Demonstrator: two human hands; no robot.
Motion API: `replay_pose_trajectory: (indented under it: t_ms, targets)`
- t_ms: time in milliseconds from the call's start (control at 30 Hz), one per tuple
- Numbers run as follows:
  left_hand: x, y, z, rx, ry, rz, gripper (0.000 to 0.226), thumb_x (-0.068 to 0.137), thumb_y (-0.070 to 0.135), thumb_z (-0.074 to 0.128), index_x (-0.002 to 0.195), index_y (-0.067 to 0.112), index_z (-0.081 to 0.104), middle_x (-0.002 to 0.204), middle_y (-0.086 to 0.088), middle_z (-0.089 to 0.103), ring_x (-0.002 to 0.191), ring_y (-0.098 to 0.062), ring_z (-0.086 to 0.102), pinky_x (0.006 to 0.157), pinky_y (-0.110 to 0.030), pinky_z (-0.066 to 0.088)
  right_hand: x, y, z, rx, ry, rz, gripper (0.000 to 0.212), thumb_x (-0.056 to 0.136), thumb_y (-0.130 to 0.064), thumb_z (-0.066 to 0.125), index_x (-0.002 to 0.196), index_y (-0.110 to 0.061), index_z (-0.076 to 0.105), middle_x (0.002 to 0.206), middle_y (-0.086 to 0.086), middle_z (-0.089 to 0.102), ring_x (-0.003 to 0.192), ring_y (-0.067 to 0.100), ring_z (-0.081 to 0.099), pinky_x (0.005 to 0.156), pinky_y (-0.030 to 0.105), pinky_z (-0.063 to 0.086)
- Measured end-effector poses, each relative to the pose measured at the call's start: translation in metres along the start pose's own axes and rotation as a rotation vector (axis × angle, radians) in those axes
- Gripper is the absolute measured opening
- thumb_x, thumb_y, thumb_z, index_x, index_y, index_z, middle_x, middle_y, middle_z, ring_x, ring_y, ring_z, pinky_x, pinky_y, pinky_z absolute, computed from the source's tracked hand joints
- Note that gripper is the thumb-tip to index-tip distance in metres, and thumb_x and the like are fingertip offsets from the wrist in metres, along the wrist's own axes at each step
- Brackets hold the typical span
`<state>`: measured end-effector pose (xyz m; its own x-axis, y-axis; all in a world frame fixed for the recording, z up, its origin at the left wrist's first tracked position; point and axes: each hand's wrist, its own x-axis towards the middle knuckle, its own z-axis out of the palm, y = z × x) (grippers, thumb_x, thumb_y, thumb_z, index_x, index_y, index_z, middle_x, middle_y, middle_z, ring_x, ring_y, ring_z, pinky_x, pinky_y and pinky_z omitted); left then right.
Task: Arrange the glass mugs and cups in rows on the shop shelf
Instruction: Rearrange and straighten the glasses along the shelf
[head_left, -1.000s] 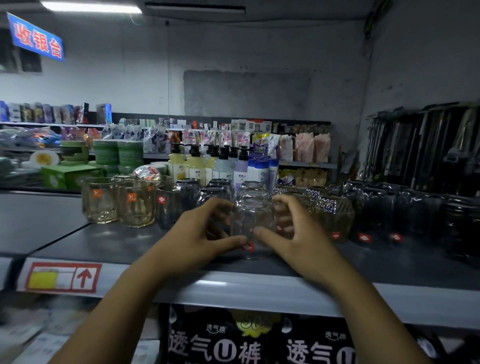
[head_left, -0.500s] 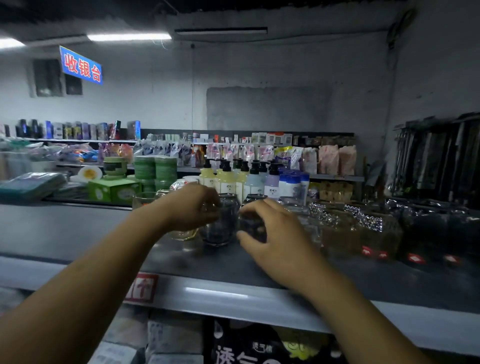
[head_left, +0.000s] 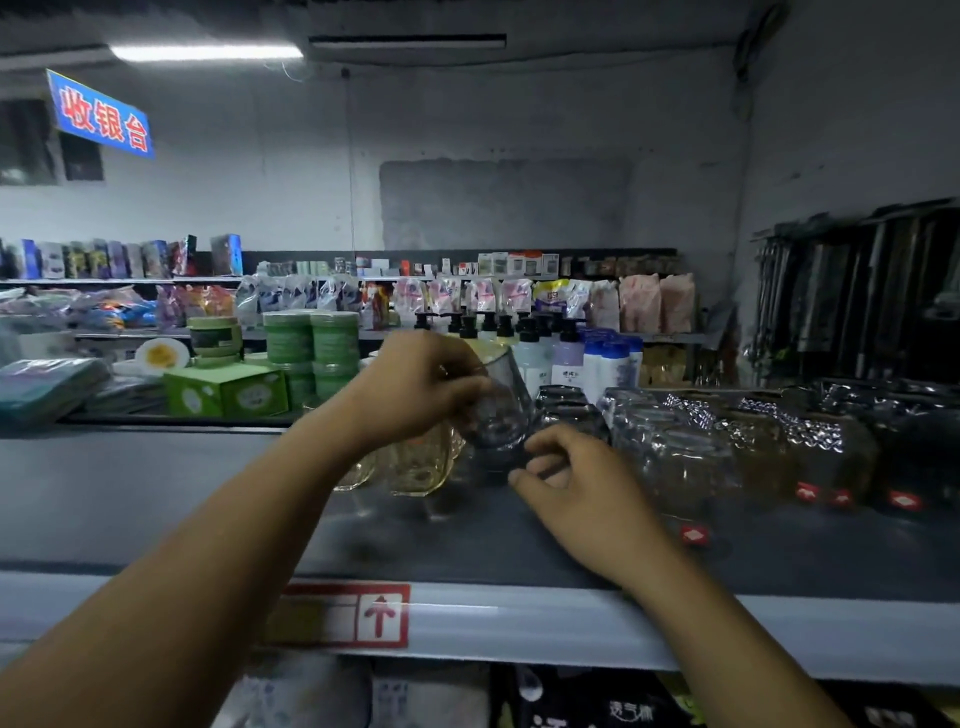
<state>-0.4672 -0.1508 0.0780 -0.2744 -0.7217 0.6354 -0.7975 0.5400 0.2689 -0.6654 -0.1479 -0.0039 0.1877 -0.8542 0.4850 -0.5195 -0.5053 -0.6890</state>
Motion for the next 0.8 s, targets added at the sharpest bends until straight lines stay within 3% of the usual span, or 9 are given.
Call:
replay_pose_trajectory:
  t_ms: [100,167,233,367,433,500,600,700,800]
  targets:
    - [-0.015,-0.001,-0.010,-0.409,0.132,-0.081,0.014,0.094,0.014,0.068,0.096,0.001,0.073,0.078,-0.009,0.076,0.068,-0.015,0.075,0.066,-0.023,0.060,0.004,-0.014,0.011,0.241,0.094,0.063,0.048,0.081,-0.037,0.083,0.119,-0.027,0.055,0.103,-0.005,0.068,0.083,0.011,0.070,0.078,0.029,0.058]
    - [-0.026,-0.005,-0.005,-0.741,0.207,-0.177,0.016,0.095,0.009,0.065,0.101,-0.004,0.072,0.083,-0.014,0.075,0.071,-0.019,0.073,0.069,-0.023,0.058,0.005,-0.026,0.020,0.592,0.085,0.109,0.071,0.074,-0.034,0.088,0.134,-0.026,0.050,0.109,0.000,0.073,0.092,0.019,0.075,0.086,0.041,0.061]
    - [-0.033,-0.012,0.004,-0.980,0.237,-0.253,0.019,0.096,0.009,0.064,0.106,-0.006,0.070,0.090,-0.017,0.075,0.078,-0.018,0.072,0.073,-0.021,0.057,0.008,-0.039,0.025,0.898,0.055,0.117,0.082,0.069,-0.033,0.088,0.140,-0.025,0.047,0.112,0.005,0.075,0.099,0.023,0.075,0.088,0.043,0.061]
    - [-0.037,-0.026,0.012,-1.187,0.103,-0.316,0.025,0.097,0.009,0.063,0.112,-0.010,0.065,0.102,-0.024,0.073,0.087,-0.023,0.073,0.082,-0.027,0.060,0.016,-0.052,0.027,1.028,0.155,0.113,0.057,0.082,-0.024,0.080,0.132,-0.016,0.054,0.107,0.008,0.077,0.090,0.025,0.076,0.071,0.034,0.059]
    - [-0.040,-0.031,0.003,-1.084,-0.028,-0.305,0.024,0.096,0.012,0.063,0.110,-0.008,0.067,0.098,-0.025,0.074,0.084,-0.025,0.074,0.080,-0.030,0.062,0.018,-0.049,0.024,0.881,0.204,0.129,0.049,0.084,-0.023,0.080,0.126,-0.019,0.056,0.102,0.010,0.078,0.075,0.027,0.073,0.061,0.033,0.056]
    - [-0.043,-0.036,-0.010,-0.851,-0.091,-0.258,0.024,0.096,0.019,0.063,0.102,-0.003,0.071,0.086,-0.022,0.075,0.071,-0.023,0.073,0.065,-0.028,0.062,0.021,-0.045,0.016,0.673,0.235,0.117,0.049,0.080,-0.027,0.084,0.120,-0.028,0.056,0.097,0.008,0.077,0.069,0.024,0.070,0.058,0.035,0.055]
    - [-0.044,-0.058,-0.021,-0.238,0.107,-0.084,0.023,0.097,0.033,0.063,0.093,0.014,0.075,0.078,-0.001,0.075,0.055,-0.006,0.067,0.055,-0.027,0.054,0.029,-0.047,-0.002,0.303,0.242,0.067,0.054,0.072,-0.038,0.089,0.117,-0.035,0.059,0.098,-0.006,0.073,0.083,0.014,0.073,0.072,0.038,0.060]
    - [-0.045,-0.078,-0.012,0.165,0.225,0.082,0.026,0.098,0.045,0.055,0.093,0.025,0.071,0.090,0.012,0.067,0.068,-0.006,0.061,0.065,-0.035,0.054,0.040,-0.054,-0.013,0.029,0.151,0.067,0.055,0.068,-0.040,0.090,0.113,-0.035,0.060,0.103,-0.012,0.066,0.091,0.015,0.068,0.080,0.038,0.058]
    - [-0.048,-0.083,-0.003,0.252,0.188,0.070,0.035,0.092,0.056,0.044,0.095,0.031,0.069,0.095,0.012,0.064,0.077,-0.015,0.062,0.063,-0.036,0.052,0.056,-0.063,-0.015,-0.203,0.017,0.074,0.065,0.063,-0.045,0.091,0.120,-0.034,0.061,0.115,-0.007,0.065,0.093,0.016,0.063,0.078,0.033,0.053]
